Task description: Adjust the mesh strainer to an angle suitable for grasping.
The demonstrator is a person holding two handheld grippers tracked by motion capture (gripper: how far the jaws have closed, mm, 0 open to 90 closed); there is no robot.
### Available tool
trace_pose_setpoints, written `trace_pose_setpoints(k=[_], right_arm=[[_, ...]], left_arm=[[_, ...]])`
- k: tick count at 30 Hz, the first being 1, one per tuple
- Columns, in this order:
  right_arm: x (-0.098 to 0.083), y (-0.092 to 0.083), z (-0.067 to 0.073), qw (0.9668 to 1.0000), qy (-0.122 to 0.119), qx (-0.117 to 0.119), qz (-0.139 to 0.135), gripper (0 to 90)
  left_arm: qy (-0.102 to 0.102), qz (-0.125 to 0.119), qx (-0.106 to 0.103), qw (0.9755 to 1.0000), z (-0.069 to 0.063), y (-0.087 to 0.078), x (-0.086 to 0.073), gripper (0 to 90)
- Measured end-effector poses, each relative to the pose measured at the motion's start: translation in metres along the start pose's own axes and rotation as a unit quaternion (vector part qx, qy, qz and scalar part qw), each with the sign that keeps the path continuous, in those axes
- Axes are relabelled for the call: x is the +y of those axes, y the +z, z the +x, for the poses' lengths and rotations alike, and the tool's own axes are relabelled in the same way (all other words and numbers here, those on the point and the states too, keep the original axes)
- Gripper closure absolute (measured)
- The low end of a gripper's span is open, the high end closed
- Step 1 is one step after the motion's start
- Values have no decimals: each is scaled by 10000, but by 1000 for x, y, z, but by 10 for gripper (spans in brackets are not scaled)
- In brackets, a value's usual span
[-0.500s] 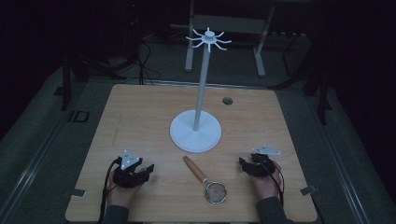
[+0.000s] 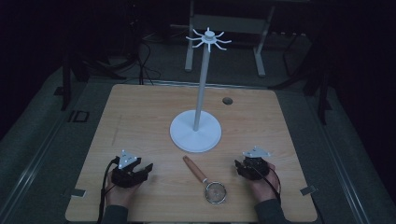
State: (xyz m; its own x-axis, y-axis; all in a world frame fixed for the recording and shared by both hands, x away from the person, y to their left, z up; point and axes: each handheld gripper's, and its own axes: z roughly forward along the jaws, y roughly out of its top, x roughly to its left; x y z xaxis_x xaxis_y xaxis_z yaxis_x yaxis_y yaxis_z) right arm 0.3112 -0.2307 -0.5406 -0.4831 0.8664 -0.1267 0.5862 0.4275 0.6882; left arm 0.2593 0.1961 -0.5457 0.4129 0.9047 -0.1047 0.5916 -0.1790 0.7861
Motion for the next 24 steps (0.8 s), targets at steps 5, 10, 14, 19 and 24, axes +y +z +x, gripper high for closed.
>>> trace_pose_setpoints(k=[5, 10, 14, 19, 24], right_arm=[[6, -4, 4, 9999, -83, 119, -30, 531], [13, -13, 6, 9995, -100, 276, -125, 537], [17, -16, 7, 9993, -86, 339, -125, 536], [23, -18, 10, 9991, -146, 391, -20, 515], [29, -16, 16, 9985, -249, 486, 74, 504]], left_arm=[[23, 39, 57, 10000, 0, 0, -1, 440], [1, 36, 101, 9999, 1, 0, -1, 441], [11, 35, 106, 9999, 0, 0, -2, 441], [26, 61, 104, 9999, 0, 0, -2, 441], [35, 73, 102, 9999, -1, 1, -2, 441]])
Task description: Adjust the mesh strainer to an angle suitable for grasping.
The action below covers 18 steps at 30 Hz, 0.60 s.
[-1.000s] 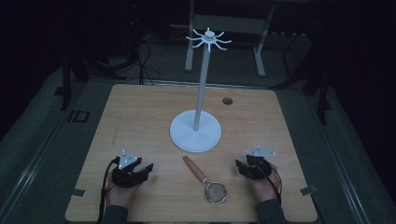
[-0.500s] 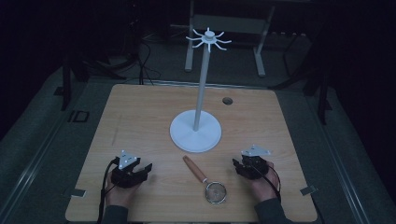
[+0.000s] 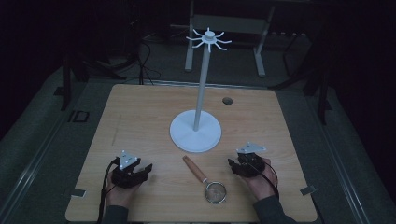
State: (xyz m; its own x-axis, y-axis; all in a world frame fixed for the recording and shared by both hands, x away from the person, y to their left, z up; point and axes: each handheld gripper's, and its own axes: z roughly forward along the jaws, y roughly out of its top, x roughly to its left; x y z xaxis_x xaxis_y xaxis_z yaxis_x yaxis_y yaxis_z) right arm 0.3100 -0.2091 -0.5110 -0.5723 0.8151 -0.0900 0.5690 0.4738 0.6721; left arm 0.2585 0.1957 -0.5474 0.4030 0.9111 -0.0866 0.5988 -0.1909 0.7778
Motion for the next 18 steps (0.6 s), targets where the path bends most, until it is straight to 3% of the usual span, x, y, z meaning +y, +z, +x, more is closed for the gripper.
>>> trace_pose_setpoints(k=[18], right_arm=[[24, 9, 23, 9971, -508, 410, 393, 500]], left_arm=[[31, 45, 6, 10000, -1, 1, 0, 441]])
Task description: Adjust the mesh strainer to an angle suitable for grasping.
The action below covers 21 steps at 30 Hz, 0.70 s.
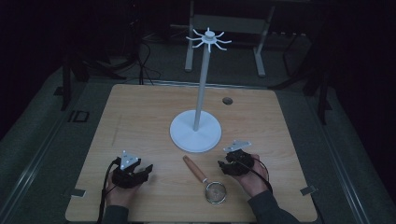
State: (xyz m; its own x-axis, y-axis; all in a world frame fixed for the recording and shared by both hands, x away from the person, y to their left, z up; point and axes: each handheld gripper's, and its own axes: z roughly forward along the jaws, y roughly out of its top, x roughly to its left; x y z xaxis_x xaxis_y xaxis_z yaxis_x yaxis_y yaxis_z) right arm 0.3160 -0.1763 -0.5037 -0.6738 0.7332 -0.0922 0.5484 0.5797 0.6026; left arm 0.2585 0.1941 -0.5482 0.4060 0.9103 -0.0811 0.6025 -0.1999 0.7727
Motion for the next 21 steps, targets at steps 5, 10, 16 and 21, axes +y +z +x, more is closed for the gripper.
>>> trace_pose_setpoints(k=[5, 10, 16, 21], right_arm=[[8, 2, 3, 9999, -79, 60, 127, 499], [15, 3, 6, 9996, -147, 107, 220, 499], [23, 7, 10, 9991, -236, 186, 298, 460], [29, 10, 14, 9984, -294, 231, 417, 433]], left_arm=[[9, 22, -7, 10000, 0, 0, 0, 441], [11, 26, -15, 10000, 0, 0, 0, 441], [0, 28, -21, 10000, 0, 0, 0, 441], [-18, 19, -18, 10000, 0, 0, 0, 441]])
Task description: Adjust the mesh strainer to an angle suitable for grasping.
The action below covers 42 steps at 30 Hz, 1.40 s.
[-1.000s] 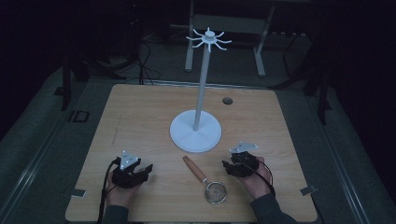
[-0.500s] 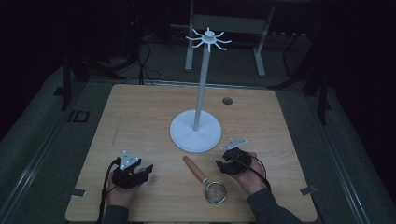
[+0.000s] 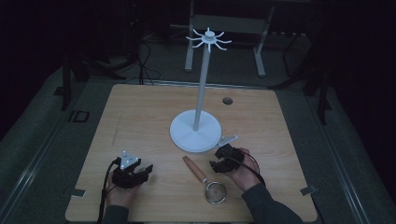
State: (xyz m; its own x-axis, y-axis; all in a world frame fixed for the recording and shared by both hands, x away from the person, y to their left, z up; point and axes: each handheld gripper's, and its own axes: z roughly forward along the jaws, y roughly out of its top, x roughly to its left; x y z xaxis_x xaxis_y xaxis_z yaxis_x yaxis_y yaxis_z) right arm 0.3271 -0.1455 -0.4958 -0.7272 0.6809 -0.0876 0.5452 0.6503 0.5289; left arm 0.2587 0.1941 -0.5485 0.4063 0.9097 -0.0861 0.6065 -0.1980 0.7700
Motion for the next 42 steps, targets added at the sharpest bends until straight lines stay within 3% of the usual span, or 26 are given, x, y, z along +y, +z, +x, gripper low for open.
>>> trace_pose_setpoints(k=[7, 22, 42], right_arm=[[6, 4, 7, 9998, -110, 103, 89, 436], [18, 11, 25, 9980, -367, 440, 279, 574], [29, 25, 48, 9940, -632, 690, 557, 543]], left_arm=[[-34, 11, 3, 10000, 0, 0, 0, 441], [-39, 31, 6, 10000, 1, 0, 0, 440], [-47, 29, 10, 10000, 1, 0, 0, 440]])
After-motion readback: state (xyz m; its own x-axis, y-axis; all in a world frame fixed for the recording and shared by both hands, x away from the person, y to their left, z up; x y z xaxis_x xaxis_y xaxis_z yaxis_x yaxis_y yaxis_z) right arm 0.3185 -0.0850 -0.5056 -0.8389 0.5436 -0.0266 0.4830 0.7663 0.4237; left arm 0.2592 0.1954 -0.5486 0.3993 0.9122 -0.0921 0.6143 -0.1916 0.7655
